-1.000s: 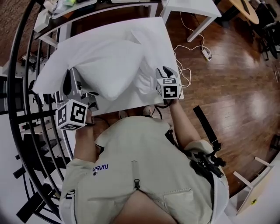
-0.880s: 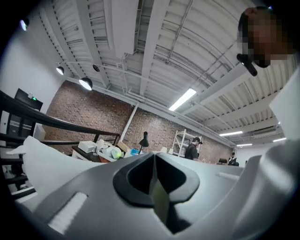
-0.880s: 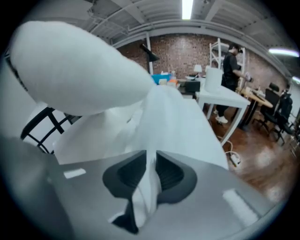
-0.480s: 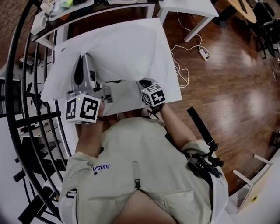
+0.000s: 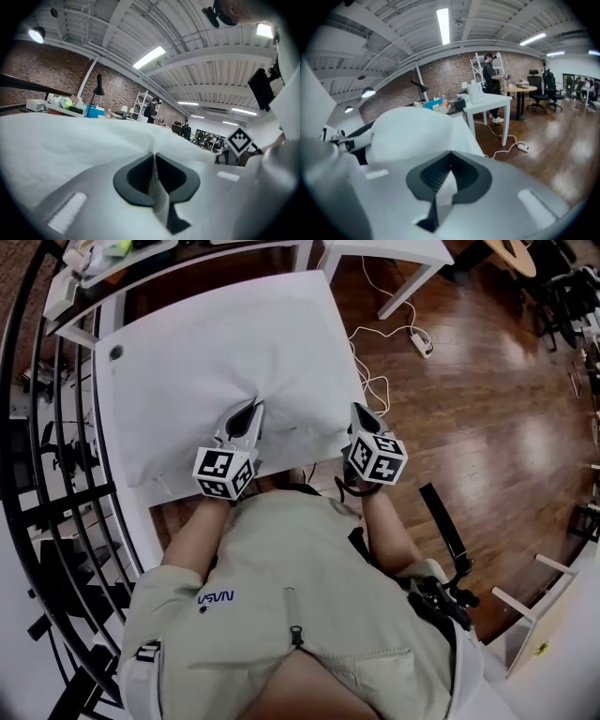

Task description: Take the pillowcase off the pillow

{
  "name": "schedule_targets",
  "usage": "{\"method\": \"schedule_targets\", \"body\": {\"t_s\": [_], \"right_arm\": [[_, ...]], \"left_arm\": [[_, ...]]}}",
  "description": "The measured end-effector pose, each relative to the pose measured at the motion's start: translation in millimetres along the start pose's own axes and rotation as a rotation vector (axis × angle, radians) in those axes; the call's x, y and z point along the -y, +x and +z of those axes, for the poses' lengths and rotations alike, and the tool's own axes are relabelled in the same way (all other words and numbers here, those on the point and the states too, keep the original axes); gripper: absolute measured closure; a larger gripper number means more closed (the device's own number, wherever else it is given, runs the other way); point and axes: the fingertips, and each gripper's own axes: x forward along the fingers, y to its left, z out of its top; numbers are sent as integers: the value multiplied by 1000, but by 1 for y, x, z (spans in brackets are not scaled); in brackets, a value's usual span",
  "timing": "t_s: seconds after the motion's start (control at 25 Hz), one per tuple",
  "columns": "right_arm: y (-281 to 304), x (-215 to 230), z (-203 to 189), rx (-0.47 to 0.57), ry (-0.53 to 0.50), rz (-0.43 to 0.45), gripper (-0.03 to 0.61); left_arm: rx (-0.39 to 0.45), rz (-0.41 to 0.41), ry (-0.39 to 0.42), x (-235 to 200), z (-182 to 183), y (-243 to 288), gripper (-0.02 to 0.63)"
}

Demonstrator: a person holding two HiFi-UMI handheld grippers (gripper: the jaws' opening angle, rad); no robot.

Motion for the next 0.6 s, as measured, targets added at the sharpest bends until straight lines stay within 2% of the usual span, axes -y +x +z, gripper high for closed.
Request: {"method": "schedule_targets", "body": {"t_s": [0.12, 0.2, 0.28, 0.36, 0.48, 0.6], "right_arm": [[-23, -16, 37, 117, -129, -30, 574], [-32, -49, 65, 204, -234, 32, 574], [-32, -88, 81, 250, -334, 119, 574], [-20, -116, 78, 209, -420, 176, 574], [8, -116, 50, 53, -469, 152, 574], [22, -99, 20, -64, -452, 127, 574]], "left_arm": [[-27, -17, 12, 4, -9, 2, 595], [-22, -23, 19, 9, -7, 0, 592], [-20, -33, 32, 15, -2, -5, 583], [-26, -46, 52, 22, 4, -13, 565], [-38, -40, 80, 24, 12, -31, 528], [-10, 50, 59, 1, 23, -61, 534]]}}
